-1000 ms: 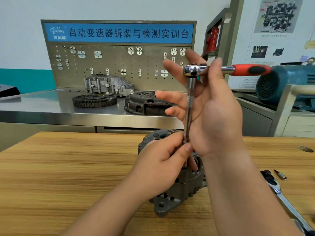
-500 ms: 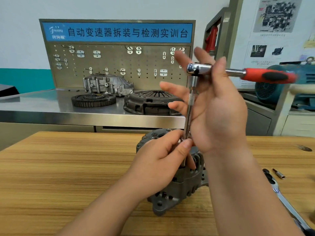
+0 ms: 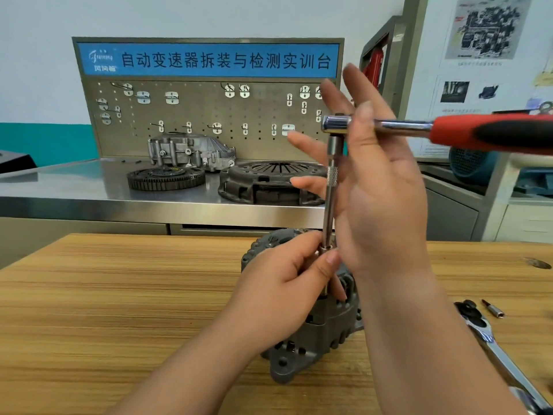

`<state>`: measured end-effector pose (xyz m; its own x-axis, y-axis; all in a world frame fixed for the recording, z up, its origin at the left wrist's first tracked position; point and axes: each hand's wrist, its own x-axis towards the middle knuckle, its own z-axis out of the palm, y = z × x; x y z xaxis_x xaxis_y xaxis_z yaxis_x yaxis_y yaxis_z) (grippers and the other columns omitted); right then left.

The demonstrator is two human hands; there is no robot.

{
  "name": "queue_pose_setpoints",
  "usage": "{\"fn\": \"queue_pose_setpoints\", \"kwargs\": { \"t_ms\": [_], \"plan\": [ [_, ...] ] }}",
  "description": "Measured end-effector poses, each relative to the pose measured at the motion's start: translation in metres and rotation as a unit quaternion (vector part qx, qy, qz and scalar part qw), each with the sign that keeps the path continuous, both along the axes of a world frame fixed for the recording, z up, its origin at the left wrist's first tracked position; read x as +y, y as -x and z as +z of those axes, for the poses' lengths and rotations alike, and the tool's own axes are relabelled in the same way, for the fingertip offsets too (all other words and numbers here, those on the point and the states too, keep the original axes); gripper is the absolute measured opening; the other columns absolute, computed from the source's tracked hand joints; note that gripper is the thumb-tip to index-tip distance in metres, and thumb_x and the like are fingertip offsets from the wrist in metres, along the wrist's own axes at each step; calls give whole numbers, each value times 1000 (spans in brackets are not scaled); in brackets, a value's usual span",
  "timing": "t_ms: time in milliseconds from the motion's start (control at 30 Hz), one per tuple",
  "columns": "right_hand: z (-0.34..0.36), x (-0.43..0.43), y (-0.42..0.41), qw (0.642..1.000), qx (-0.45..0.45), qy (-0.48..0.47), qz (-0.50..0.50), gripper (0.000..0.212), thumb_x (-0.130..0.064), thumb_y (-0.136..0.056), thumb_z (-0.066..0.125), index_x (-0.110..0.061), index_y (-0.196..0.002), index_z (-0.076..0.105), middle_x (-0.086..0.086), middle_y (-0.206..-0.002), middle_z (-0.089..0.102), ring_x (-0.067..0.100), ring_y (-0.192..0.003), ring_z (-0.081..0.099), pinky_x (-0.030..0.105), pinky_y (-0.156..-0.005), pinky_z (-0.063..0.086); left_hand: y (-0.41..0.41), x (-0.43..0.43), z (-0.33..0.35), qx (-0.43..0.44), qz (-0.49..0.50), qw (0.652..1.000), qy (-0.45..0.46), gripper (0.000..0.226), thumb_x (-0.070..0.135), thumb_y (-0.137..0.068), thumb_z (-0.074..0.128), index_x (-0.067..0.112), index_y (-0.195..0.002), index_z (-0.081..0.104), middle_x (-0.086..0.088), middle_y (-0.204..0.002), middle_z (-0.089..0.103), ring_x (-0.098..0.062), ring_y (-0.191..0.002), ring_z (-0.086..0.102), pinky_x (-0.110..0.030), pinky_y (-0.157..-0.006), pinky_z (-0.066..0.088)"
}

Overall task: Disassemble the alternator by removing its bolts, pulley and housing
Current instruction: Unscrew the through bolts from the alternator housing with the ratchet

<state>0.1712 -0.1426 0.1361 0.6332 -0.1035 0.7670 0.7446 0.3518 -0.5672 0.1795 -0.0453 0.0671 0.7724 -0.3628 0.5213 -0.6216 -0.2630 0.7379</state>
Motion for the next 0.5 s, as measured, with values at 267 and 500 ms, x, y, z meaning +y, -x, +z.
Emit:
{"fn": "queue_pose_setpoints", "kwargs": {
  "t_ms": [267, 500],
  "plan": [
    [1, -2, -1, 990, 84, 2, 109, 44, -43, -103, 27, -17, -128, 52, 4, -114, 72, 24, -84, 72, 24, -49, 53, 0, 2, -1, -3, 5, 1000, -21, 27, 47, -89, 42, 29, -92, 63, 18, -81, 70, -17, -78, 65, -50, -76, 52],
    [-3, -3, -4, 968, -163, 86, -173, 31, -15, -97, 51, -28, -125, 52, -16, -119, 60, 28, -97, 64, 41, -75, 57, 0, -2, 0, 21, 16, 999, -28, 33, 49, -85, 42, 31, -94, 68, 15, -86, 73, -17, -83, 67, -50, -80, 54]
  ]
}}
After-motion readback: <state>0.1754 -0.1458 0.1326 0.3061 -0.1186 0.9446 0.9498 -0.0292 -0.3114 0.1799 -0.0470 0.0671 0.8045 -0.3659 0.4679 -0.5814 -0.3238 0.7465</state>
